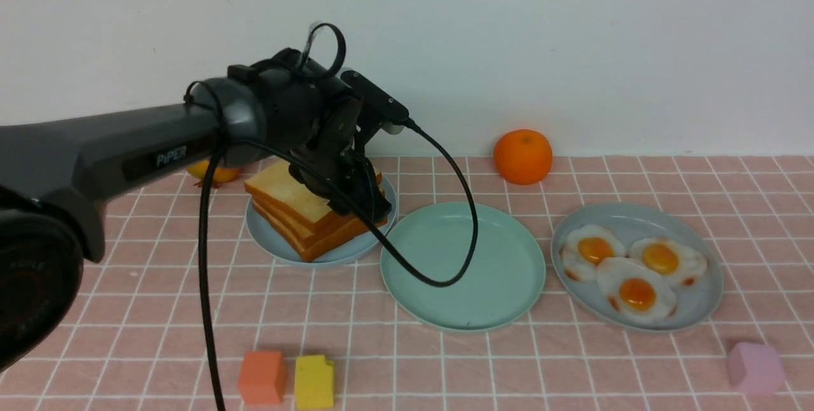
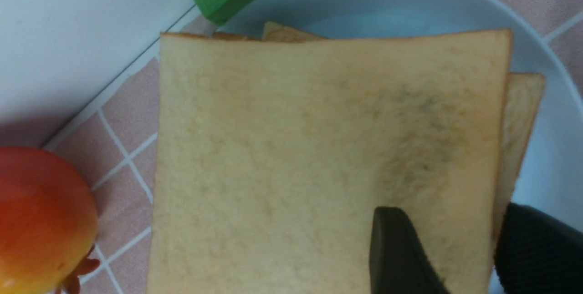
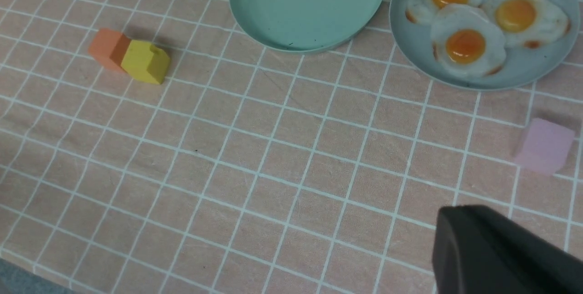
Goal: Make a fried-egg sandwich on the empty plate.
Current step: Use the left arm to grab a slice of bread, then use the left arm to put a slice of bread into the empty plate in the middle
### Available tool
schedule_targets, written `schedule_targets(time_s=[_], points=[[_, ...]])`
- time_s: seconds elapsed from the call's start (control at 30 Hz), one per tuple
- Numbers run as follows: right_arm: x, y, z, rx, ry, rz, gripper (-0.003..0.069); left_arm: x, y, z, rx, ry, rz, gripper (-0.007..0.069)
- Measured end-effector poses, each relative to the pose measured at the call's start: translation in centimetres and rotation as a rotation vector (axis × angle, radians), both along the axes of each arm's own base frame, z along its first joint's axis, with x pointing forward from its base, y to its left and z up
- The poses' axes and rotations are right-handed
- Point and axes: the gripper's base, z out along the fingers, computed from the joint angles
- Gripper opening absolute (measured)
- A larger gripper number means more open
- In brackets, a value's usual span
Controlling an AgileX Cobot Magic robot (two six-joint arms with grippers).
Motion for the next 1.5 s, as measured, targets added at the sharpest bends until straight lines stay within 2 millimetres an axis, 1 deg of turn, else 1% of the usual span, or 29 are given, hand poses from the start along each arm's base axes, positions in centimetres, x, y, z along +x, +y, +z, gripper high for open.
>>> schedule_targets(time_s=[0.17, 0.37, 0.47, 0.53, 0.63, 0.67, 0.7, 0.8, 0.93, 0.97, 1.03, 1.1, 1.13, 1.17, 1.2, 1.23, 1.27, 1.3, 1.33, 1.37, 1.4, 1.43, 1.5], points=[[0.0, 0.0, 0.0, 0.001, 0.0, 0.0, 0.0022, -0.1, -0.2, 0.0, 0.003, -0.006, -0.008, 0.0342], [0.0, 0.0, 0.0, -0.001, 0.006, 0.002, 0.0023, 0.2, -0.3, -0.9, 0.018, 0.001, -0.014, 0.0338], [-0.1, 0.0, -0.1, -0.003, 0.013, 0.004, 0.0025, 0.3, -0.3, -1.0, 0.009, -0.001, 0.001, 0.0321], [-0.1, 0.0, -0.1, -0.004, 0.015, 0.004, 0.0027, 0.3, -0.3, -1.0, 0.0, -0.002, 0.017, 0.0293], [-0.1, 0.0, -0.1, 0.0, 0.019, 0.007, 0.003, 0.3, -0.3, -1.1, -0.008, -0.002, 0.031, 0.021], [-0.1, 0.0, -0.1, 0.0, 0.019, 0.007, 0.003, 0.3, -0.3, -1.1, -0.008, -0.002, 0.031, 0.0204], [-0.2, 0.1, -0.1, 0.006, 0.02, 0.01, 0.0032, 0.3, -0.3, -1.1, -0.009, -0.002, 0.033, 0.0168], [-0.2, 0.1, -0.1, 0.006, 0.021, 0.011, 0.0032, 0.3, -0.3, -1.1, -0.011, -0.003, 0.034, 0.0145], [-0.2, 0.1, -0.1, 0.005, 0.024, 0.011, 0.0032, 0.3, -0.4, -1.1, -0.012, -0.004, 0.031, 0.0146], [-0.2, 0.1, -0.1, 0.005, 0.024, 0.011, 0.0032, 0.3, -0.3, -0.9, -0.012, -0.008, 0.029, 0.0146], [-0.3, 0.1, 0.2, 0.007, 0.015, 0.012, 0.0032, 0.1, -0.2, 0.1, -0.023, -0.022, 0.03, 0.0143], [-0.5, 0.1, 0.8, 0.009, 0.0, 0.014, 0.0032, -0.4, -0.1, 2.0, -0.052, -0.045, 0.037, 0.0126], [-0.5, 0.0, 0.8, 0.009, 0.0, 0.014, 0.0032, -0.5, -0.1, 2.2, -0.054, -0.048, 0.038, 0.0122], [-0.6, 0.0, 1.1, 0.008, -0.006, 0.015, 0.0032, -0.7, 0.0, 3.1, -0.067, -0.06, 0.038, 0.0116], [-0.8, -0.1, 1.7, 0.005, -0.02, 0.016, 0.0032, -1.4, -0.1, 4.8, -0.089, -0.082, 0.028, 0.0104], [-0.9, -0.1, 1.7, 0.004, -0.021, 0.016, 0.0032, -1.5, -0.1, 5.1, -0.09, -0.085, 0.024, 0.0103], [-1.2, -0.2, 2.3, -0.007, -0.03, 0.015, 0.002, -2.9, -0.8, 7.2, -0.119, -0.098, -0.013, 0.0103], [-1.2, -0.2, 2.4, -0.007, -0.03, 0.016, 0.002, -3.1, -0.9, 7.4, -0.117, -0.099, -0.025, 0.0103], [-1.5, -0.3, 2.7, -0.018, -0.034, 0.015, 0.0006, -4.5, -2.2, 8.5, -0.133, -0.092, -0.091, 0.0103], [-1.5, -0.4, 2.7, -0.019, -0.035, 0.014, 0.0003, -4.9, -2.6, 8.7, -0.144, -0.086, -0.106, 0.0103], [-1.9, -0.4, 2.9, -0.018, -0.048, 0.014, -0.0003, -6.4, -4.3, 9.0, -0.156, -0.062, -0.192, 0.0103], [-2.2, -0.5, 3.0, -0.017, -0.061, 0.013, -0.0006, -7.3, -5.6, 8.9, -0.166, -0.044, -0.253, 0.0103], [-3.1, -0.7, 3.2, -0.013, -0.096, 0.011, -0.0006, -8.6, -8.1, 7.7, -0.185, 0.005, -0.35, 0.0103]])
